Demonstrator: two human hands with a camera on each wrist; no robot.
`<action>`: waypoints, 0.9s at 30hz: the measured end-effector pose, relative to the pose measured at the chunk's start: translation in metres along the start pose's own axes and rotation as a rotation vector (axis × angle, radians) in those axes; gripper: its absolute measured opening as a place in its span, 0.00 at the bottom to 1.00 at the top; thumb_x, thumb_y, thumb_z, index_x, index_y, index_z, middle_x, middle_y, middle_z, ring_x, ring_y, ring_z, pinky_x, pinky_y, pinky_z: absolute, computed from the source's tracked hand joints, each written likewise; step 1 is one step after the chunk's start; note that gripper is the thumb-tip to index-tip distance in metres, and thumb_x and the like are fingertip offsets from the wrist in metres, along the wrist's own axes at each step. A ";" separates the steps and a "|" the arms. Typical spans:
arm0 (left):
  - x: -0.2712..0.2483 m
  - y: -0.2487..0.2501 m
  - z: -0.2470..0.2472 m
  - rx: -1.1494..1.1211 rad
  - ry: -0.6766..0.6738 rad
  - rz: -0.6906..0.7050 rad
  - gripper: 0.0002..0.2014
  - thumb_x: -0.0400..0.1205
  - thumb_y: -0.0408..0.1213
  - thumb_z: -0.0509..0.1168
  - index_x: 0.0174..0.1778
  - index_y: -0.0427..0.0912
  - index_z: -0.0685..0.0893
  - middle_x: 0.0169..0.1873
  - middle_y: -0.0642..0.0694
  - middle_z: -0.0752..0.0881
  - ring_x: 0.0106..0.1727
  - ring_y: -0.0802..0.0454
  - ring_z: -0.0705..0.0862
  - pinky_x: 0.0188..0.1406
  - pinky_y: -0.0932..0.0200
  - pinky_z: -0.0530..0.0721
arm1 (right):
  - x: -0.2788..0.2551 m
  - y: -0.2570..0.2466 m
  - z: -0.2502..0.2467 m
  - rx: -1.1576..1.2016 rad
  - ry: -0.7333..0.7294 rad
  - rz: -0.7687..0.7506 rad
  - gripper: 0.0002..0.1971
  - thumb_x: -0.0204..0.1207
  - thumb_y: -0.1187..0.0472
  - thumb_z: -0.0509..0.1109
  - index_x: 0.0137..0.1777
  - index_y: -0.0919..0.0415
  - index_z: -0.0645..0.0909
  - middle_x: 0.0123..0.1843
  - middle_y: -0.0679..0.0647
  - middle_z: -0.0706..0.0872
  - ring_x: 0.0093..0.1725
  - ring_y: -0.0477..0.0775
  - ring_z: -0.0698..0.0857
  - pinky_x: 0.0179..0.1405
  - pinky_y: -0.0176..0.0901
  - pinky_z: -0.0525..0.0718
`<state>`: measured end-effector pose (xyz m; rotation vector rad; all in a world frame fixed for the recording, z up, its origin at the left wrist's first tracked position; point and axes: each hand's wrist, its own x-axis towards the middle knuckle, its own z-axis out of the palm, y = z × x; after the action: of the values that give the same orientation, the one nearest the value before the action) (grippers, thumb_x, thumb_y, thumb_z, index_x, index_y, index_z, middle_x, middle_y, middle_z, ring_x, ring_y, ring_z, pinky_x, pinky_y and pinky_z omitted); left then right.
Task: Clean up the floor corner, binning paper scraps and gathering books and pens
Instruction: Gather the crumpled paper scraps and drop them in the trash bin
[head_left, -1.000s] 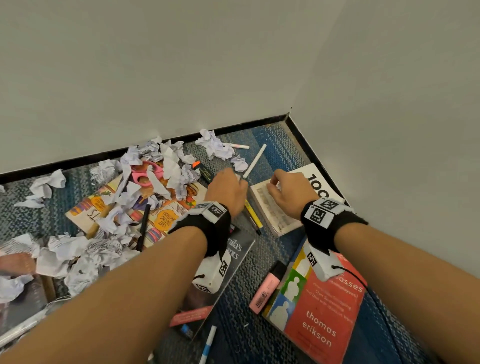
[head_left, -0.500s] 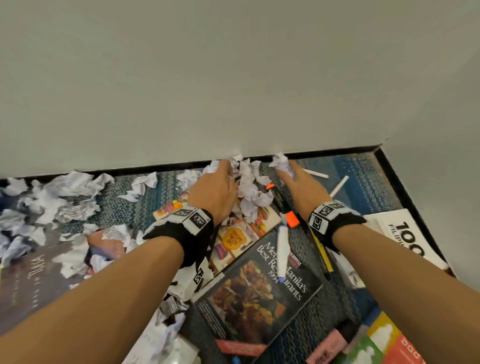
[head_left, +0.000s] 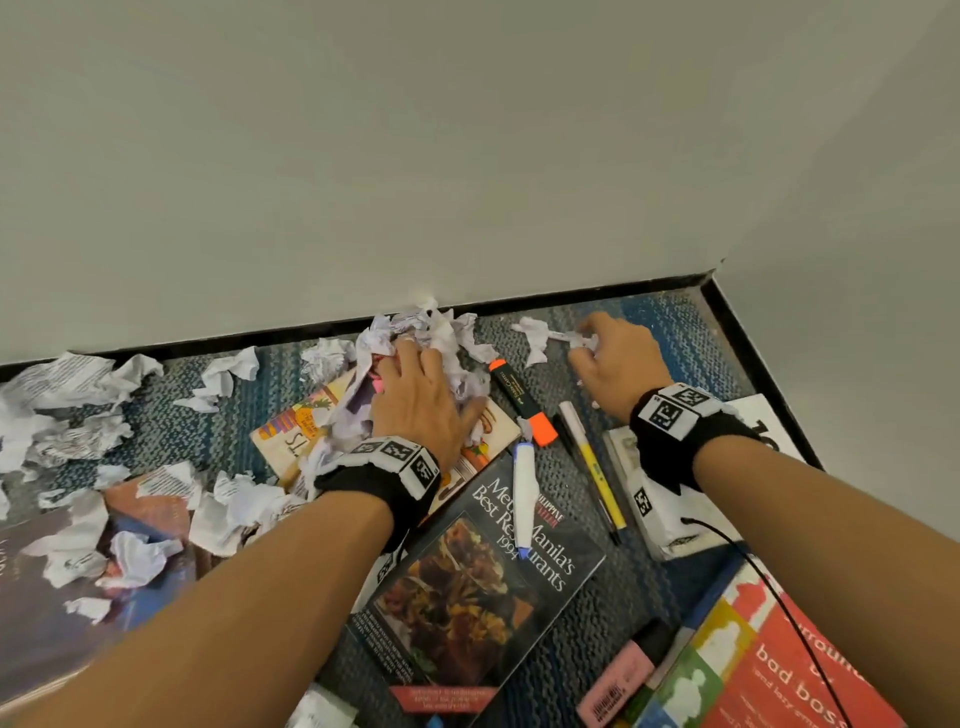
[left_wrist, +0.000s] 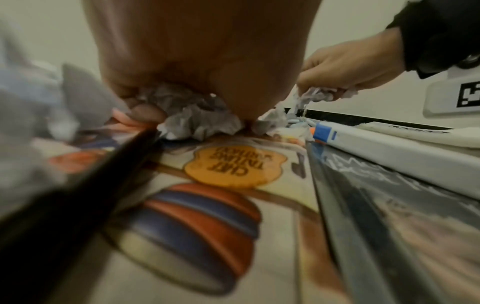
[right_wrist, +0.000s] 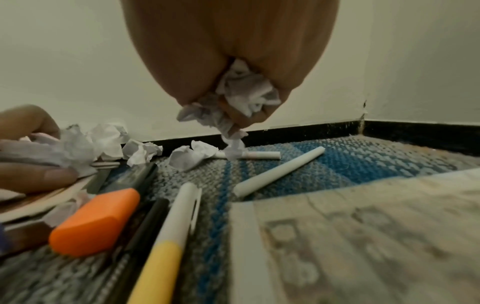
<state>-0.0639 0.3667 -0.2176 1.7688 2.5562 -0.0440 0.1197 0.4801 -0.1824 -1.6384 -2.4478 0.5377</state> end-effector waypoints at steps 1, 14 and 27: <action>0.001 -0.001 0.001 0.030 0.011 0.036 0.34 0.81 0.65 0.47 0.65 0.36 0.70 0.63 0.35 0.72 0.61 0.38 0.72 0.58 0.47 0.75 | -0.001 -0.002 -0.002 0.014 -0.006 0.010 0.20 0.80 0.57 0.63 0.69 0.64 0.76 0.56 0.67 0.85 0.59 0.68 0.81 0.56 0.53 0.77; 0.014 -0.036 -0.020 -0.260 0.075 0.082 0.13 0.83 0.45 0.57 0.49 0.38 0.78 0.48 0.42 0.78 0.52 0.44 0.74 0.51 0.53 0.70 | 0.019 -0.033 0.033 -0.068 -0.197 0.081 0.19 0.83 0.54 0.63 0.70 0.61 0.70 0.68 0.68 0.68 0.53 0.72 0.82 0.53 0.54 0.79; 0.018 -0.043 -0.013 -0.283 -0.084 -0.149 0.22 0.84 0.51 0.60 0.67 0.39 0.74 0.69 0.37 0.70 0.75 0.37 0.63 0.70 0.38 0.72 | 0.010 -0.052 0.014 0.167 0.024 -0.099 0.07 0.71 0.62 0.70 0.39 0.61 0.74 0.36 0.58 0.79 0.38 0.61 0.77 0.37 0.47 0.73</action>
<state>-0.1111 0.3692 -0.2055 1.4452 2.4830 0.2234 0.0663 0.4690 -0.1765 -1.4433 -2.3794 0.6830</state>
